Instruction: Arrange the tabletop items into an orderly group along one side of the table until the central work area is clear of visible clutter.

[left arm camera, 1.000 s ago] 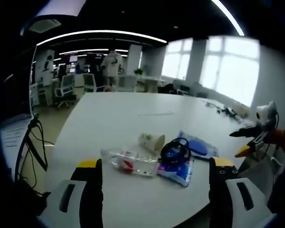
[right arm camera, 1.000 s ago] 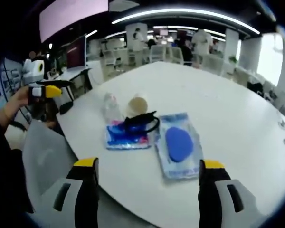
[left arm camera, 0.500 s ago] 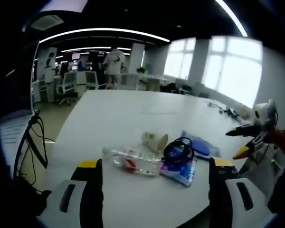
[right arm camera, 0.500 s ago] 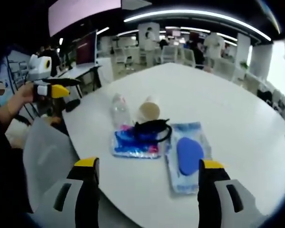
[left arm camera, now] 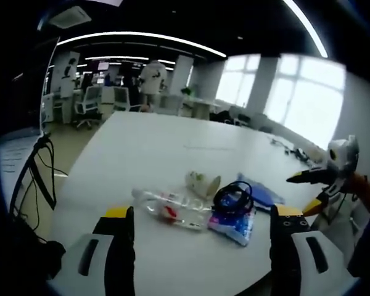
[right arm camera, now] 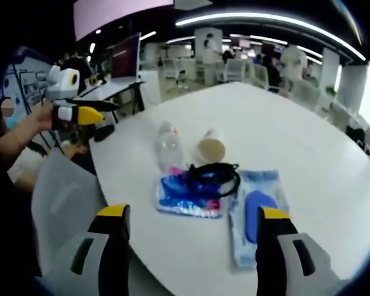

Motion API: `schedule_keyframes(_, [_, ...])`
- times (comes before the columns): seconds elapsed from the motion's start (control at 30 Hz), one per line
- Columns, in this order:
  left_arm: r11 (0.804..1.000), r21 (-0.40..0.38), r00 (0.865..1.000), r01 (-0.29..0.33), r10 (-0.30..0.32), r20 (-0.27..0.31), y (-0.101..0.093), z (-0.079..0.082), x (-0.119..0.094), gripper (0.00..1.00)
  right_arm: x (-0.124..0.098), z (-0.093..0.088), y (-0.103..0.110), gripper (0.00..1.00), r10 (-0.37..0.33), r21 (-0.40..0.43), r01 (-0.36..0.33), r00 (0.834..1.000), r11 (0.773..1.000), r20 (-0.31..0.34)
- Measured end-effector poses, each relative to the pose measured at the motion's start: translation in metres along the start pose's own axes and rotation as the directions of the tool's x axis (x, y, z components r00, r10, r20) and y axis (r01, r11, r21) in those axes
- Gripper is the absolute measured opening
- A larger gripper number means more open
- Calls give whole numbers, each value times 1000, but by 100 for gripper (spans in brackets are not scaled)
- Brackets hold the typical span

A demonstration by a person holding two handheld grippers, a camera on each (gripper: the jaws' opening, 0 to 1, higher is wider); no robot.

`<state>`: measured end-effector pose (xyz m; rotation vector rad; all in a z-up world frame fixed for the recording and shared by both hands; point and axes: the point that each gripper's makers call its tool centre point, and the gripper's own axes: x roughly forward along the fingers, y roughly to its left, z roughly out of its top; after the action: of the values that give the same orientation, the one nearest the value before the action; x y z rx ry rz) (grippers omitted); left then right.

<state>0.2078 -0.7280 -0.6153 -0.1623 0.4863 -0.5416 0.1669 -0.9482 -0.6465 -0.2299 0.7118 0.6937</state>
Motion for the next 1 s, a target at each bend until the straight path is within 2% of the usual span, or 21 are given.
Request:
schedule_keyframes(0.43, [999,-42,1000,11,-12,-14,13,-5,17,86,28,23,14,80,69,-69,-70,997,995,-20])
schedule_keyframes(0.7, [999,-50,1000,9,-11,-29,22,-9,27,85,49,30,17,78,101,-63,-103,994,993,-32])
schedule_keyframes(1.0, [994,-105,999,39,-42,-28,36,-11,45,84,75,42,20,75,131,-76,-134,990,988,-42])
